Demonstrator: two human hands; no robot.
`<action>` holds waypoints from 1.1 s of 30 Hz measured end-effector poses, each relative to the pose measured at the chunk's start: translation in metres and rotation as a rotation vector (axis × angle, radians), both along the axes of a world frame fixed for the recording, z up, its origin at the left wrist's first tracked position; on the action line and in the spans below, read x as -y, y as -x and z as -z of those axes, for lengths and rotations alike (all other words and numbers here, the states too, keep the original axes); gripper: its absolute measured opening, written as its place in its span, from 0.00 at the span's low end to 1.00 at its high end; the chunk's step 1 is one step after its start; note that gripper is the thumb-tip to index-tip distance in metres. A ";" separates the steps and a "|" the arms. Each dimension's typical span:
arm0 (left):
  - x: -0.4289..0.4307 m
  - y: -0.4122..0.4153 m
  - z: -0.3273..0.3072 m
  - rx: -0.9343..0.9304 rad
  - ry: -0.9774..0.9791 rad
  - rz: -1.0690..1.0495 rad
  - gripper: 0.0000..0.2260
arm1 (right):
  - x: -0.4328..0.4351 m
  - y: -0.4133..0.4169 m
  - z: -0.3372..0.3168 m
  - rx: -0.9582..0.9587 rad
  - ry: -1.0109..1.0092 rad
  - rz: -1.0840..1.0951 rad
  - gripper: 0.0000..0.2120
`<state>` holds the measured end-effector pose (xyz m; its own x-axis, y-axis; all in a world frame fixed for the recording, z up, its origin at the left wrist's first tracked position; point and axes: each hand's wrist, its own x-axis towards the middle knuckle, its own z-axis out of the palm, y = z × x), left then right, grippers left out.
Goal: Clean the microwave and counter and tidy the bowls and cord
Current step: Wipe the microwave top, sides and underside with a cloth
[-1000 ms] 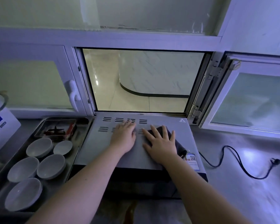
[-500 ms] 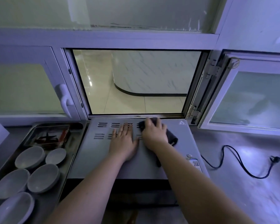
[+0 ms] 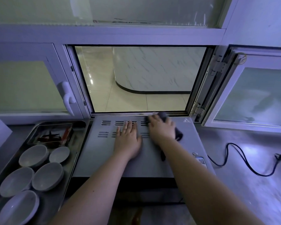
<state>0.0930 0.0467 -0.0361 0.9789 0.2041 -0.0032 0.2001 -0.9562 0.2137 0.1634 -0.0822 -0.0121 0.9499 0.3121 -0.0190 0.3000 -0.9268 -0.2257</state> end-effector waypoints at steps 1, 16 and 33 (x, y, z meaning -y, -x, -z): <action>0.000 0.000 -0.001 0.001 -0.004 -0.006 0.28 | -0.006 0.011 0.003 0.011 0.011 -0.120 0.21; -0.010 0.002 -0.006 -0.036 0.069 -0.088 0.33 | 0.000 0.005 0.000 -0.018 0.063 -0.238 0.23; -0.049 0.011 0.004 -0.004 -0.016 -0.003 0.24 | 0.052 -0.007 0.001 0.012 -0.019 0.129 0.24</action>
